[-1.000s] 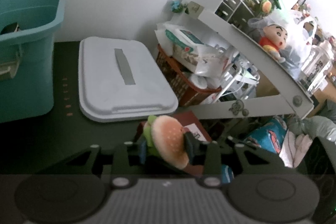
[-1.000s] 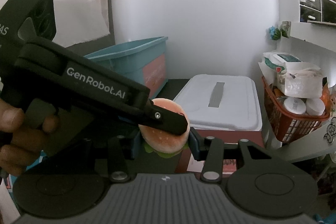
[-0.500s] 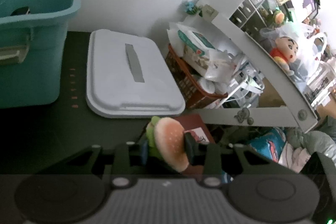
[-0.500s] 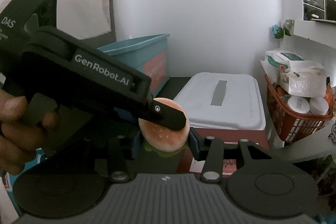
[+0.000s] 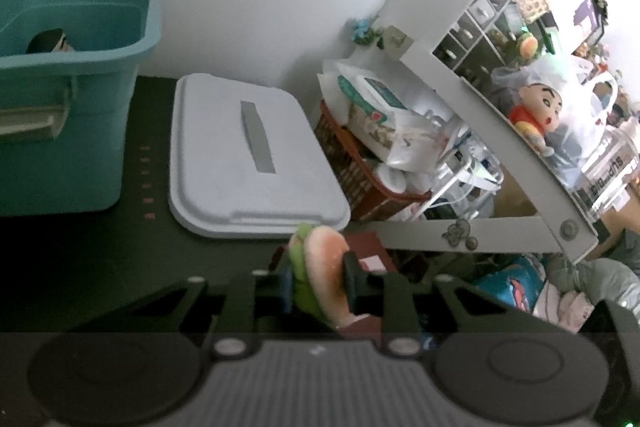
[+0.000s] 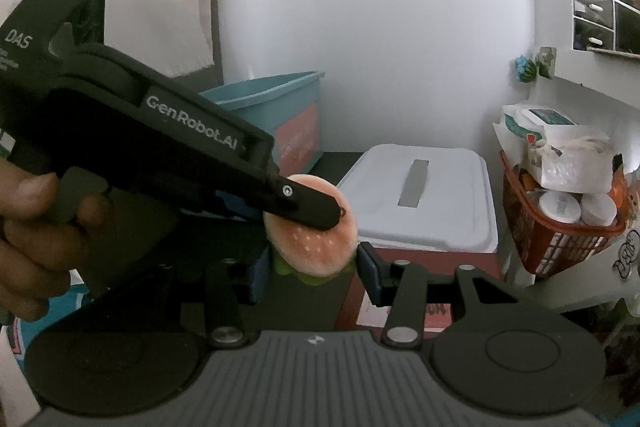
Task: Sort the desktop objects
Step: 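Carry the held hamburger plush with the left tool over the teal bin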
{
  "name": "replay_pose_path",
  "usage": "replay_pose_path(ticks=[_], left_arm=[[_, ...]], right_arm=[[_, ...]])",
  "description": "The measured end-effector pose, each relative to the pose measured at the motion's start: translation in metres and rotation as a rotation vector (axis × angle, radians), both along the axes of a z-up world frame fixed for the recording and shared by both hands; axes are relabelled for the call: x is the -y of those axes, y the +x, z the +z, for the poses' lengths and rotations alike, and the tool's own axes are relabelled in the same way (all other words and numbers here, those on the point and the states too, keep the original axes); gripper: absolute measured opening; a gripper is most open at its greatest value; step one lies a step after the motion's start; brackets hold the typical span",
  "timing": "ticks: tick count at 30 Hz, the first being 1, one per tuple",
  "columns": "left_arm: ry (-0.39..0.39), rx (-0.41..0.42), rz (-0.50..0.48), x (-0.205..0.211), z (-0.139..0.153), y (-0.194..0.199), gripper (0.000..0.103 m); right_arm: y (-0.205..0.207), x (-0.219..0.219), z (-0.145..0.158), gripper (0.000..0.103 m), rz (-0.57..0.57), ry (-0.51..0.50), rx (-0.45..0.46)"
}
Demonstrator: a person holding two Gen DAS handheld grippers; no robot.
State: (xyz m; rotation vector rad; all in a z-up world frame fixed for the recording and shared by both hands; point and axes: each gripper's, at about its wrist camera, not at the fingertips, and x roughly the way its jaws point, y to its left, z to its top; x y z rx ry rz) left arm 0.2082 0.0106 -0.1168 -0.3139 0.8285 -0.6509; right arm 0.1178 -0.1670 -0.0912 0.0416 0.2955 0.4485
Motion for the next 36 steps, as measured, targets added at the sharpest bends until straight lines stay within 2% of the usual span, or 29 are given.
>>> replay_pose_path(ticks=[13,19,21,22,27,32,36], left_arm=[[-0.025,0.016,0.04,-0.012,0.006,0.002,0.025],[-0.026,0.033,0.069,-0.021,0.01,0.003,0.025],[-0.013,0.04,0.072,-0.022,0.01,0.003,0.025],[0.0,0.042,0.076,-0.022,0.01,0.004,0.025],[0.035,0.037,0.118,-0.025,0.01,0.005,0.025],[0.058,0.074,0.129,-0.025,0.022,-0.004,0.025],[0.076,0.081,0.157,-0.027,0.032,-0.009,0.025]], right_arm=[[-0.024,0.008,0.013,0.06,-0.009,-0.005,-0.028],[-0.032,0.011,0.018,0.07,-0.012,-0.028,-0.048],[-0.036,0.011,0.021,0.081,-0.015,-0.022,-0.037],[-0.04,0.013,0.023,0.083,-0.016,-0.015,-0.028],[-0.054,0.019,0.026,0.086,-0.019,0.004,-0.026],[-0.062,0.026,0.024,0.087,-0.026,0.04,-0.052],[-0.076,0.033,0.026,0.09,-0.029,0.056,-0.039]])
